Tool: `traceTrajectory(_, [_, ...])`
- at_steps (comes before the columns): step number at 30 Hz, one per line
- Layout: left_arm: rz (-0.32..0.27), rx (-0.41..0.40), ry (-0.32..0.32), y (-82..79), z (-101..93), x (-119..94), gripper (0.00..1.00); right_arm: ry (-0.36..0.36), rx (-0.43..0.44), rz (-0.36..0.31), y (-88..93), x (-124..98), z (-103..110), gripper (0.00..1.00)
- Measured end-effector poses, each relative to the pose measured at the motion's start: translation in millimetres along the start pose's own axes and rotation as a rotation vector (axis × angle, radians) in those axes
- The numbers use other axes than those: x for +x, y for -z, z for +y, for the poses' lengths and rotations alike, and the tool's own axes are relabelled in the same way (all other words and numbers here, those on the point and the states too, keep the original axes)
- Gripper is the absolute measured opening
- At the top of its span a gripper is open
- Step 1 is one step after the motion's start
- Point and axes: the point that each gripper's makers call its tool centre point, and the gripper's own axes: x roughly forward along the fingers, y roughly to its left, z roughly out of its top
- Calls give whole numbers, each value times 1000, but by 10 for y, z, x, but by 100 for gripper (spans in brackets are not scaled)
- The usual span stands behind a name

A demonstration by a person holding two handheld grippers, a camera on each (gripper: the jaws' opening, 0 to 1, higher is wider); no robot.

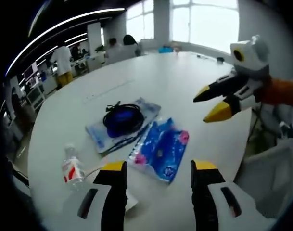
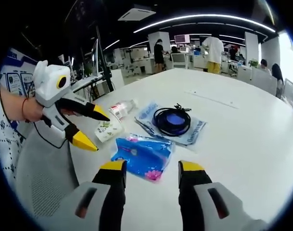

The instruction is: Arrange the tabletop items into an orderly group along one side of the table until the central work area is clear of visible clutter.

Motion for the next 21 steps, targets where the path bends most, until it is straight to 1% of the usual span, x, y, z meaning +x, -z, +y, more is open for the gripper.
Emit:
traceTrajectory(5, [6,-5,-1,15,-16,33,49,2,-6,11,25,37,-8,40])
traceTrajectory(6, [16,-6,-8,35,-6,44,49,3,-5,12,25,45,-10,40])
traceTrajectory(8, [18,-12,-12,45,0,52,48,7,-6,16,32,61,-20,39])
traceTrajectory(10, [37,-16,-24,79,15,61,45,10,-6,18,37,74,-32,37])
traceTrajectory(15, [29,-40,-37,83,17,84,44,12,-2,25,51,126,-52,36])
traceTrajectory(17, [42,-43,-43,108,19,103,43,13,-8,31,55,150,-54,36])
traceTrajectory(20, [44,-51,-56,112,40,117,41,10,-7,33,59,182,-58,36])
traceTrajectory(21, [55,-52,-61,127,48,127,40,10,-8,36,64,195,-61,35])
